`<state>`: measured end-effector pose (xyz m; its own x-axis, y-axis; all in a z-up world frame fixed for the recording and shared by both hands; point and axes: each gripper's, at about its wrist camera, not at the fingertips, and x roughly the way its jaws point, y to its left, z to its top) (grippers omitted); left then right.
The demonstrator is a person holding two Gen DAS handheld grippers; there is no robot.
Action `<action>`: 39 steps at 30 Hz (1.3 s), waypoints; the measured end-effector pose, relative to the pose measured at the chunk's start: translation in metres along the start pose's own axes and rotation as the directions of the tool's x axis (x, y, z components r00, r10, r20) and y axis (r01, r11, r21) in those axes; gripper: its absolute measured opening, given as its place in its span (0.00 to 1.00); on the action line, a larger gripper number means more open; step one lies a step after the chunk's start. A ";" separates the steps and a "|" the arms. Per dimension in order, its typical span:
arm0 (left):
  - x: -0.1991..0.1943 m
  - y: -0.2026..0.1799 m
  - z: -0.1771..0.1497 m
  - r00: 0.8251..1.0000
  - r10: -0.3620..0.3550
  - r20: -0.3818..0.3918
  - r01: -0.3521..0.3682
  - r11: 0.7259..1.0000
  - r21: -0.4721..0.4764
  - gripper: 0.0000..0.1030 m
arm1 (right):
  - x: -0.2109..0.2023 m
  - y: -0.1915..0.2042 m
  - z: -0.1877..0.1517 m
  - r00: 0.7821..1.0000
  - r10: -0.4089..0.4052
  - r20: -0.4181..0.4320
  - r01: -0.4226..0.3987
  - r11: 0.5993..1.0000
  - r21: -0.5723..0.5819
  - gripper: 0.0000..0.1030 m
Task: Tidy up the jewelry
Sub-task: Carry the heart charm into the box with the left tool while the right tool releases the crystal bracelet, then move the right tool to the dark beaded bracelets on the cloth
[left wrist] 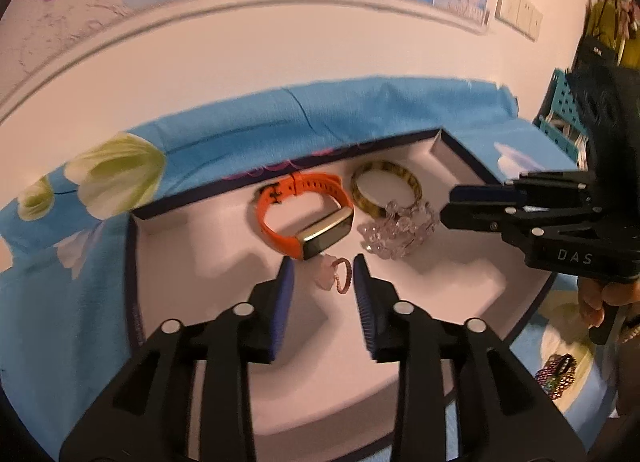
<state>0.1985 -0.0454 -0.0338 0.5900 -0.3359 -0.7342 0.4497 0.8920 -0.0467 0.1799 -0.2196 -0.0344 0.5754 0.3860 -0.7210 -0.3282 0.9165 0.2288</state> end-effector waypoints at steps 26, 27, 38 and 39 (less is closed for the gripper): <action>-0.118 -0.009 -0.079 0.977 -0.043 0.209 0.065 0.993 -0.098 0.55 | -0.097 0.020 -0.113 0.999 0.050 -0.014 -0.051 0.994 -0.100 0.31; -0.118 -0.010 -0.081 0.977 -0.048 0.208 0.070 0.993 -0.099 0.55 | -0.099 0.024 -0.119 0.998 0.051 -0.022 -0.053 0.992 -0.116 0.31; -0.121 -0.024 -0.104 0.978 -0.090 0.187 0.109 0.990 -0.094 0.55 | -0.084 0.047 -0.140 0.996 -0.018 -0.084 0.000 0.976 -0.216 0.29; -0.121 -0.024 -0.105 0.979 -0.088 0.185 0.107 0.990 -0.095 0.55 | -0.083 0.049 -0.141 0.996 -0.031 -0.081 0.011 0.972 -0.233 0.26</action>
<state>0.0457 0.0060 -0.0151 0.6620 -0.4632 -0.5892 0.4443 0.8757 -0.1892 0.0101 -0.2214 -0.0554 0.5226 0.3474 -0.7786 -0.4872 0.8711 0.0617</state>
